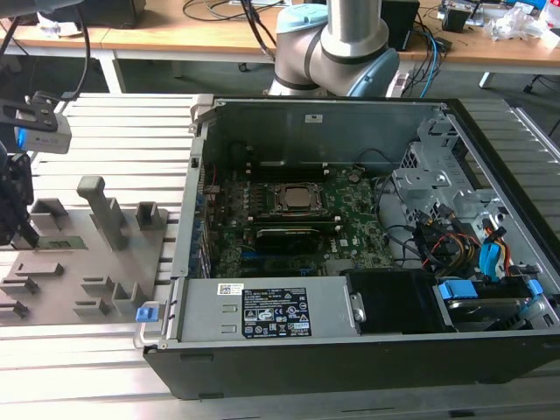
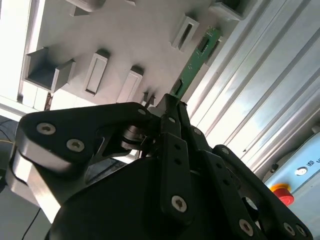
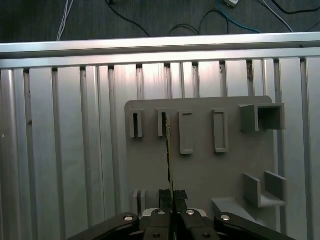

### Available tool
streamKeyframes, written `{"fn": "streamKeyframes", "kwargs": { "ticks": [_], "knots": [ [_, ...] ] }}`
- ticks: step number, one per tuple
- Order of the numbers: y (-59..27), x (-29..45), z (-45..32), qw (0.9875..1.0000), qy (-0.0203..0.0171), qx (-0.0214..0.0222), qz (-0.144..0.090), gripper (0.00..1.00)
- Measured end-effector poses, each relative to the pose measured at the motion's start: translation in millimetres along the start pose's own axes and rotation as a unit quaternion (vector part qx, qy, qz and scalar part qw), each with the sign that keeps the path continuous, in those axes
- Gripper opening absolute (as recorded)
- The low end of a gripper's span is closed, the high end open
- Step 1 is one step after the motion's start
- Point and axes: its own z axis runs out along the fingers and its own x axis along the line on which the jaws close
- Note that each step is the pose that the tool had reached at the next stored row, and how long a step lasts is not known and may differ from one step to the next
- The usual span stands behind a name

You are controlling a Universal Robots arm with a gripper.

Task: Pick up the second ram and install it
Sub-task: 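Pick up the second ram and move it above second insertion slot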

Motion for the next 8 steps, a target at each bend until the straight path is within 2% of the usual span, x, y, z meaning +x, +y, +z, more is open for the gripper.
{"fn": "streamKeyframes", "kwargs": {
  "ticks": [6,8],
  "knots": [
    [-0.6,-0.2,-19.0,1.0000,0.0000,-0.0002,0.000,0.14],
    [-0.7,-0.3,-21.5,1.0000,0.0000,-0.0002,0.000,0.14]
  ]
}}
